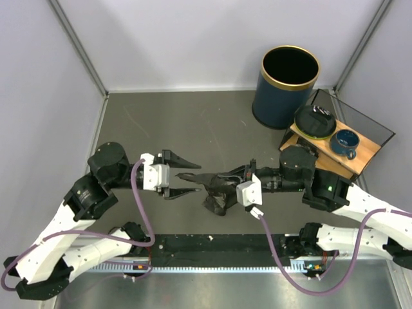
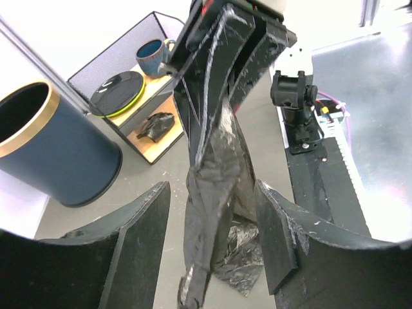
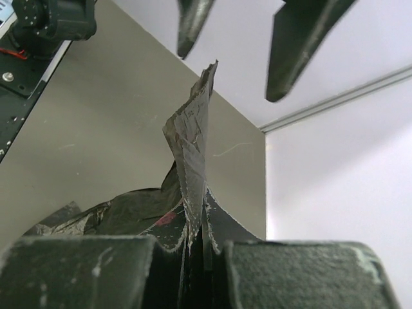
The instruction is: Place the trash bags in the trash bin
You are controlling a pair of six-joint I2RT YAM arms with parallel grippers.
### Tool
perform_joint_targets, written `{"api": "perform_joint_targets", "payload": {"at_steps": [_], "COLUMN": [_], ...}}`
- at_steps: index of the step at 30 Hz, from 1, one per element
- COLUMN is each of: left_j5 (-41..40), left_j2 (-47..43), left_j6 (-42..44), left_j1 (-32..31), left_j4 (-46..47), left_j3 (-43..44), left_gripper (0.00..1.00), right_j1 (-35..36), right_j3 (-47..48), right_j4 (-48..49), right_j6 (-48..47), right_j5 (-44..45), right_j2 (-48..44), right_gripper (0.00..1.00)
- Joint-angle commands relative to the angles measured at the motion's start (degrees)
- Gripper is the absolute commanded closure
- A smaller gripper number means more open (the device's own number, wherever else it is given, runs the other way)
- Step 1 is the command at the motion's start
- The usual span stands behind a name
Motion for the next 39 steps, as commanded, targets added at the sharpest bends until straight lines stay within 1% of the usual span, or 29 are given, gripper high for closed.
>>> {"api": "perform_joint_targets", "payload": {"at_steps": [1, 2, 4, 5, 7, 8, 11, 15, 18, 27, 31, 33, 35, 37, 39], "left_j5": [3.15, 2.89, 2.37, 2.45, 2.71, 2.89, 3.07, 3.33, 6.05, 5.88, 4.74, 3.78, 3.68, 4.47, 4.47], "left_j2": [4.29, 4.65, 5.35, 5.79, 6.5, 6.59, 6.76, 7.91, 7.91, 9.22, 10.01, 10.28, 10.45, 10.63, 10.81], "left_j6": [-2.62, -2.97, -3.41, -3.41, -3.58, -3.5, -2.44, -1.31, -1.04, -1.91, -2.7, -3.05, -3.14, -2.97, -3.32], "left_j1": [-0.03, -0.03, -0.03, -0.03, -0.12, -0.21, -0.21, -0.3, -0.47, -1.35, -1.44, -1.44, -1.44, -1.44, -1.44], "left_j4": [-0.14, -0.4, -0.14, 0.12, -0.05, -0.23, -0.67, -2.51, -3.57, -4.1, -4.1, -3.66, -3.57, -3.57, -3.57], "left_j3": [3.2, 3.29, 3.2, 3.29, 3.46, 3.38, 2.76, 3.29, 2.85, 1.88, 1.44, 1.44, 1.44, 1.44, 1.18], "left_gripper": [0.44, 0.47, 0.58, 0.59, 0.58, 0.55, 0.51, 0.5, 0.48, 0.49, 0.51, 0.59, 0.62, 0.63, 0.68], "right_j1": [-0.05, -0.05, 0.04, 0.04, 0.13, 0.04, 0.13, 0.04, 0.04, 0.3, 0.83, 1.01, 1.45, 1.62, 1.62], "right_j3": [1.3, 1.39, 1.39, 1.48, 2.17, 2.44, 2.62, 2.62, 2.53, 2.97, 3.06, 2.89, 2.71, 2.88, 2.97], "right_j4": [-1.65, -1.92, -2.36, -2.36, -2.62, -2.97, -2.89, -2.97, -2.97, -3.32, -3.41, -3.76, -3.68, -3.85, -3.94], "right_j6": [-3.12, -3.39, -4.09, -4.09, -3.13, -3.21, -2.86, -2.86, -3.21, -3.83, -4.36, -5.14, -6.11, -6.11, -6.29], "right_j5": [-2.61, -2.87, -3.05, -3.05, -2.87, -2.96, -3.22, -3.22, -3.22, -4.1, -4.1, -4.36, -4.1, -4.19, -4.1], "right_j2": [0.76, 0.76, 0.85, 0.94, 1.55, 1.73, 1.99, 1.99, 2.0, 2.43, 2.43, 2.26, 2.08, 2.17, 2.26], "right_gripper": [1.0, 1.0, 1.0, 1.0, 1.0, 1.0, 1.0, 1.0, 1.0, 1.0, 1.0, 1.0, 1.0, 1.0, 1.0]}}
